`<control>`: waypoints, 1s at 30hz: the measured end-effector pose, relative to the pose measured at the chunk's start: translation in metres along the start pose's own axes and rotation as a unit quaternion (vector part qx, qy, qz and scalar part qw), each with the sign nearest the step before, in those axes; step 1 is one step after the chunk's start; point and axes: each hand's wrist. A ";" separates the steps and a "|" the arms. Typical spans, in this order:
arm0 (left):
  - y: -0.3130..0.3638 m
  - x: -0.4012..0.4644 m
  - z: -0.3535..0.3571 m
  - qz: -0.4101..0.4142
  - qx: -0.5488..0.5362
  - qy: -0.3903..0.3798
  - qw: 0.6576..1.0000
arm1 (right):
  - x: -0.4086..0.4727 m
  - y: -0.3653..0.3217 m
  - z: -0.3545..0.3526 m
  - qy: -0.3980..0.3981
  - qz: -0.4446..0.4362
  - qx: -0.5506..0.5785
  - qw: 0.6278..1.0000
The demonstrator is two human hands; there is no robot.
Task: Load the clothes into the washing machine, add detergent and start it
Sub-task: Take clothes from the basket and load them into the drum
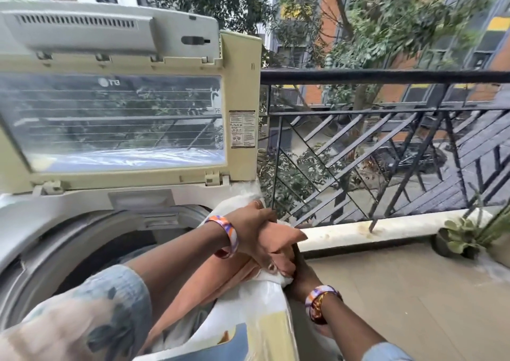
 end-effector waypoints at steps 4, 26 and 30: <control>0.001 -0.002 0.002 -0.001 -0.004 0.015 1.000 | -0.004 -0.001 -0.005 -0.001 0.042 -0.001 0.999; 0.041 -0.135 -0.144 0.164 -0.057 0.357 0.918 | -0.200 -0.222 -0.127 0.367 -0.370 0.256 0.814; 0.026 -0.145 -0.158 0.131 -0.032 0.470 0.872 | -0.205 -0.219 -0.116 0.285 -0.420 0.269 0.818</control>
Point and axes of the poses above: each hand's wrist, its own x-axis towards the middle knuckle, its own z-axis out of the palm, y = z × x, and after that the axes turned 11 degrees about z, right-handed
